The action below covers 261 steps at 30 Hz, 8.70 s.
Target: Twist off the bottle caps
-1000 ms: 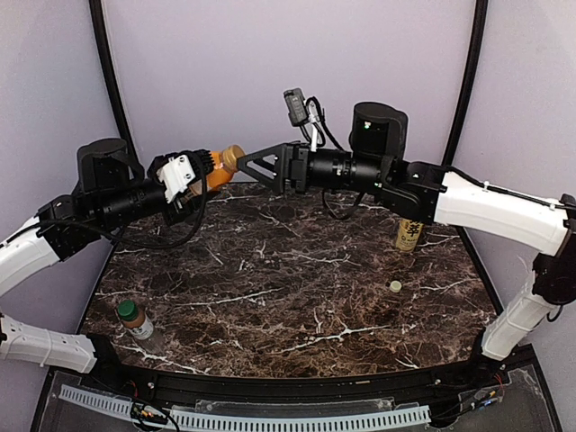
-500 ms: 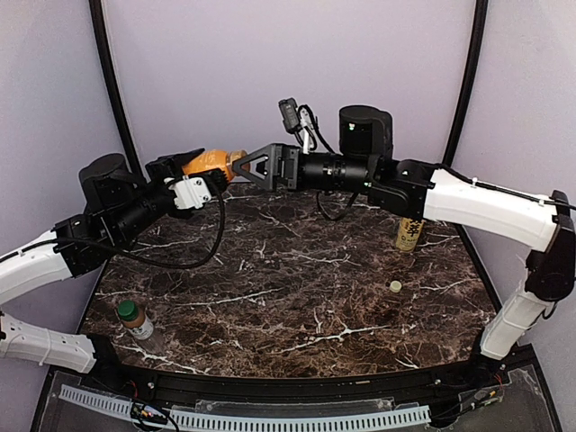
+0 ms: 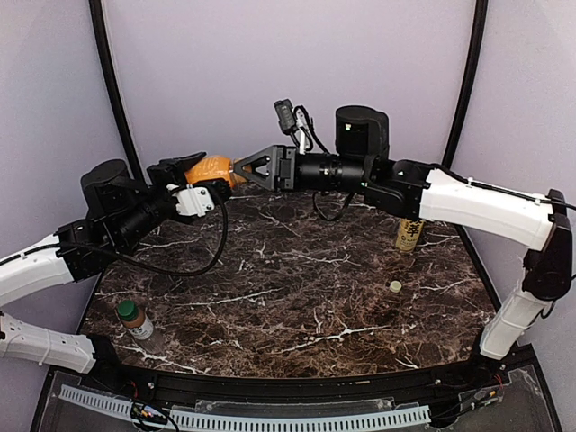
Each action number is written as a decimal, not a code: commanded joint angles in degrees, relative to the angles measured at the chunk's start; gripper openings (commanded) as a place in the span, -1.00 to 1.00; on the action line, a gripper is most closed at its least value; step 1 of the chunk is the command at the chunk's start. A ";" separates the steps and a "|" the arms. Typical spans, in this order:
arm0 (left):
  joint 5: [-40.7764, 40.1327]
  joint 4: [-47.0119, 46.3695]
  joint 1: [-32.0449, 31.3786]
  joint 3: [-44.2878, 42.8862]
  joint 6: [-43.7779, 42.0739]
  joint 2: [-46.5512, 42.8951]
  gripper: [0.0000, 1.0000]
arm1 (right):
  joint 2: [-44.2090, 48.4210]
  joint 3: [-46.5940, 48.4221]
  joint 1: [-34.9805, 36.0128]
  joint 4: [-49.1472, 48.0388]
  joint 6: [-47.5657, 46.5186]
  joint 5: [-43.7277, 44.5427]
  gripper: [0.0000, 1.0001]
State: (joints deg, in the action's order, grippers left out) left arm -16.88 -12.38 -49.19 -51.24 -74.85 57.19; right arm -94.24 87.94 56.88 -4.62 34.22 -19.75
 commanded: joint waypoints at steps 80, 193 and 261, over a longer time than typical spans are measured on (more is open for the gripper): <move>6.43 8.90 -2.48 -0.06 9.25 -3.10 -0.65 | 2.04 5.94 1.60 12.30 -14.98 -5.12 -1.00; 24.71 34.14 -0.88 -4.75 35.14 -5.03 -0.72 | 12.38 -6.08 -0.16 29.88 -45.84 27.90 -1.00; 41.02 31.85 5.74 -7.89 48.87 -6.01 -0.57 | -2.32 -13.45 7.61 -46.56 -21.69 -6.75 0.27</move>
State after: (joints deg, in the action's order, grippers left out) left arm 22.57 19.25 -43.66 -58.17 -26.50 51.72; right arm -94.94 73.38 64.10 -44.60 8.69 -27.55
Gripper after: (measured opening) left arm 0.564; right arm 0.719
